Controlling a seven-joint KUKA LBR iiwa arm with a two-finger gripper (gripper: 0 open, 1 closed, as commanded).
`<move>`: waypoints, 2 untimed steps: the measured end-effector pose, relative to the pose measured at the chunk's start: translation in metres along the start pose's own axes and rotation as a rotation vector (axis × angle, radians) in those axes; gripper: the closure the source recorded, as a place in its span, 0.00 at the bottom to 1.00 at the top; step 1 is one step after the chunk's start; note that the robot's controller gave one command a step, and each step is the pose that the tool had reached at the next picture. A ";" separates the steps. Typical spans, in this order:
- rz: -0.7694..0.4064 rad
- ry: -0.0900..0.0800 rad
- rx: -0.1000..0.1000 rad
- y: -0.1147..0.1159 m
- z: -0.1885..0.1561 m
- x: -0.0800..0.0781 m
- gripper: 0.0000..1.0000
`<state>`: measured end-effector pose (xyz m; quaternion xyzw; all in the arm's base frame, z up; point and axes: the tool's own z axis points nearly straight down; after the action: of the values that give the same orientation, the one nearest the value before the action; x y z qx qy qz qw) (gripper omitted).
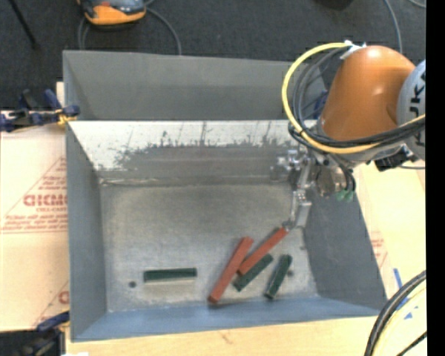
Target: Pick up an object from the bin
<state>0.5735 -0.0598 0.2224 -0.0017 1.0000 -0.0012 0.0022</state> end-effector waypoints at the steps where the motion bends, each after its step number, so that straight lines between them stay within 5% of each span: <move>1: 0.000 0.000 0.000 0.000 0.000 0.000 0.00; 2: -0.071 -0.004 0.000 -0.001 0.048 0.011 0.00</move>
Offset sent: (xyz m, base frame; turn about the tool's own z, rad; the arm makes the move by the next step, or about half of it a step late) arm -0.0307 -0.0017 -0.1253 -0.1813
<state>0.5627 -0.0606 0.1743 -0.0371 0.9993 -0.0011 0.0044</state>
